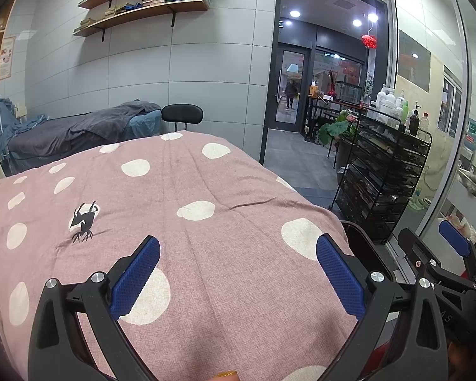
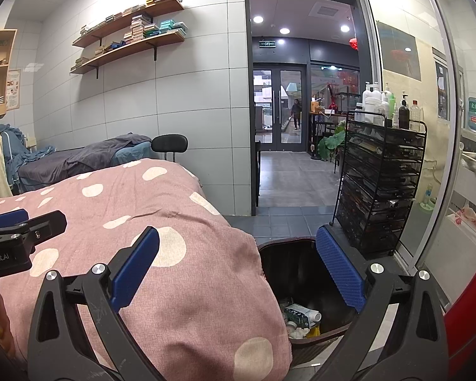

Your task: Collect trash

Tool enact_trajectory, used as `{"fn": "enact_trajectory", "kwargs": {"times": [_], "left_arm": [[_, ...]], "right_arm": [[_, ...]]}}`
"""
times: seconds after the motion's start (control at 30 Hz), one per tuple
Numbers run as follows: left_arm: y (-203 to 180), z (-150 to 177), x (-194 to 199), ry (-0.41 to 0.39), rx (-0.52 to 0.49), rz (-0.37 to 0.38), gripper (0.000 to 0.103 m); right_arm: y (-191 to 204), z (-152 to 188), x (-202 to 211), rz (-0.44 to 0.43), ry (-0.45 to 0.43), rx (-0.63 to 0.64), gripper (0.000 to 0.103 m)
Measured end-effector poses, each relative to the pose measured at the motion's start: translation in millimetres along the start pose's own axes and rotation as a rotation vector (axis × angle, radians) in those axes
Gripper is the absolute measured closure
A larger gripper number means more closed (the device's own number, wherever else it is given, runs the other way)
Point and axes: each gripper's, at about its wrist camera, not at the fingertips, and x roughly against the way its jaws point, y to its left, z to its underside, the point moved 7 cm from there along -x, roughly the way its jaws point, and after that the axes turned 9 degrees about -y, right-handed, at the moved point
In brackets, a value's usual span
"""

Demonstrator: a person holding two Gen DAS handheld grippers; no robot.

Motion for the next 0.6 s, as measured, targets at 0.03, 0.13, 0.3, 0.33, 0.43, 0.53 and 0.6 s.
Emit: {"fn": "enact_trajectory", "kwargs": {"times": [0.03,0.13,0.3,0.33,0.43,0.53,0.6], "left_arm": [[0.1,0.0,0.1,0.0,0.0,0.0,0.006],[0.0,-0.1,0.1,0.0,0.0,-0.001,0.006],[0.2,0.2,0.2,0.002,-0.001,0.0,0.006],[-0.1,0.3,1.2,0.001,0.0,-0.001,0.006],[-0.1,0.2,1.1,0.001,0.0,-0.001,0.006],[0.3,0.4,1.4,0.001,0.001,-0.001,0.006],[0.1,0.3,1.3,0.001,-0.001,-0.002,0.006]], "right_arm": [[-0.1,-0.2,0.0,-0.001,0.0,0.0,0.006],[-0.1,-0.5,0.0,0.0,-0.001,-0.001,0.006],[1.1,-0.1,0.1,0.0,0.002,-0.001,0.006],[1.6,-0.2,0.6,0.0,0.001,-0.002,0.006],[3.2,-0.6,0.9,0.001,0.0,-0.003,0.006],[3.3,-0.6,1.1,0.001,0.001,-0.004,0.006],[3.2,-0.8,1.1,0.001,-0.001,-0.003,0.006]]}}
